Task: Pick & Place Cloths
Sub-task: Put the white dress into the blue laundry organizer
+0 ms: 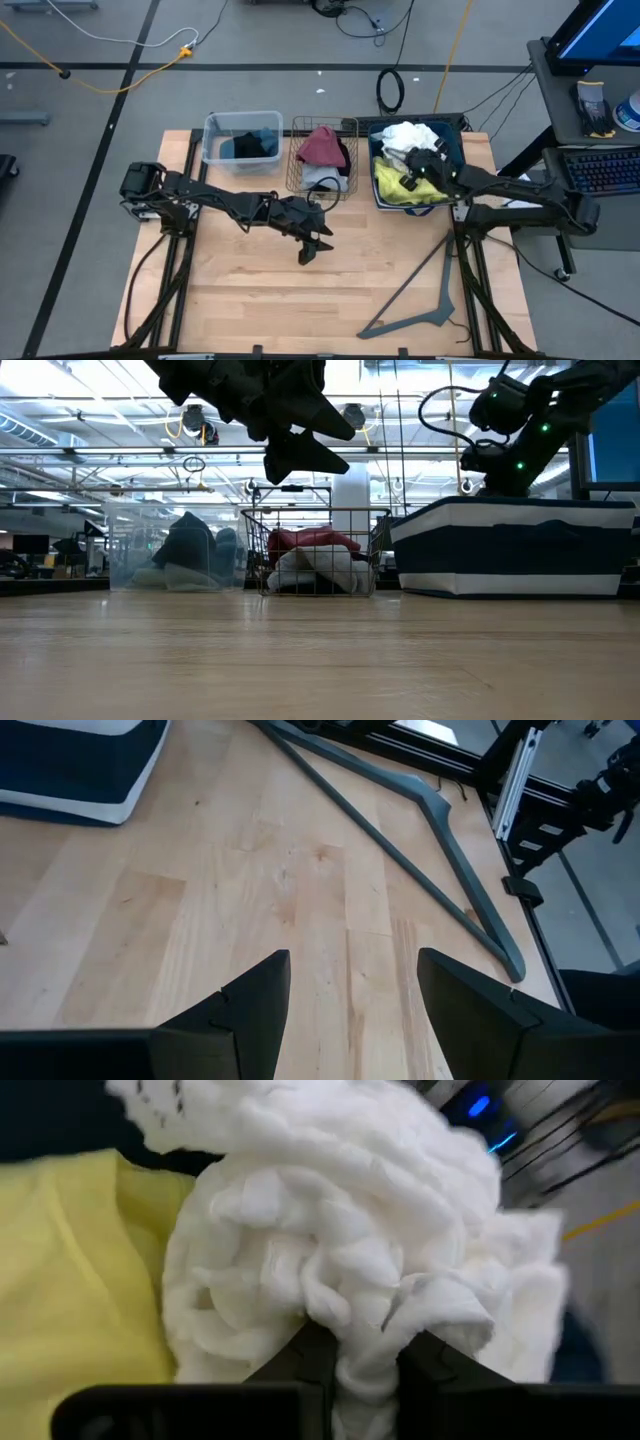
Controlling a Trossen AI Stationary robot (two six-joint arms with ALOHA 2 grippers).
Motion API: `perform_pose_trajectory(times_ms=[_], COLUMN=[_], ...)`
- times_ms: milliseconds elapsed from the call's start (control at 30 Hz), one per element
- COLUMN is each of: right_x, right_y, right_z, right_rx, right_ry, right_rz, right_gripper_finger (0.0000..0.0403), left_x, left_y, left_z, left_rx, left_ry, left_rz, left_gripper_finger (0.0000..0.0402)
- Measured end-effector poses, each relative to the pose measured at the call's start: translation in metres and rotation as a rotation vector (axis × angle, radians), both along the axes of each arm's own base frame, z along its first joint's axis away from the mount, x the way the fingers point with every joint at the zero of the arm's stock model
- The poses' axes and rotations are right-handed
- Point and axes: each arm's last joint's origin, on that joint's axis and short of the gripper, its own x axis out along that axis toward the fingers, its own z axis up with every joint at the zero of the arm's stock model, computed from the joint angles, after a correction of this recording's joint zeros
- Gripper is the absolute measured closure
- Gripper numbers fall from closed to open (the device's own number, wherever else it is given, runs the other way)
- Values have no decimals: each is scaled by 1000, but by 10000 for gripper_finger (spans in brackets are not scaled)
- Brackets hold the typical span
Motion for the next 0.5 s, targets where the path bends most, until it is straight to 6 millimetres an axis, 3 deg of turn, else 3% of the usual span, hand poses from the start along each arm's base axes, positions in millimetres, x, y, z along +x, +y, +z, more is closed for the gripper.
perform_pose_trajectory(times_ms=[267, 500], right_x=[-13, -23], right_y=[-19, -27], right_z=[4, -6], right_rx=[295, 434], right_ry=[-221, -234], right_rz=[-59, -160], right_gripper_finger=[361, 345], left_x=[0, 0], left_y=[0, -4], left_z=[0, 1], left_rx=[-9, -25], left_ry=[0, -4], left_rz=[-10, -42], left_gripper_finger=[178, 178])
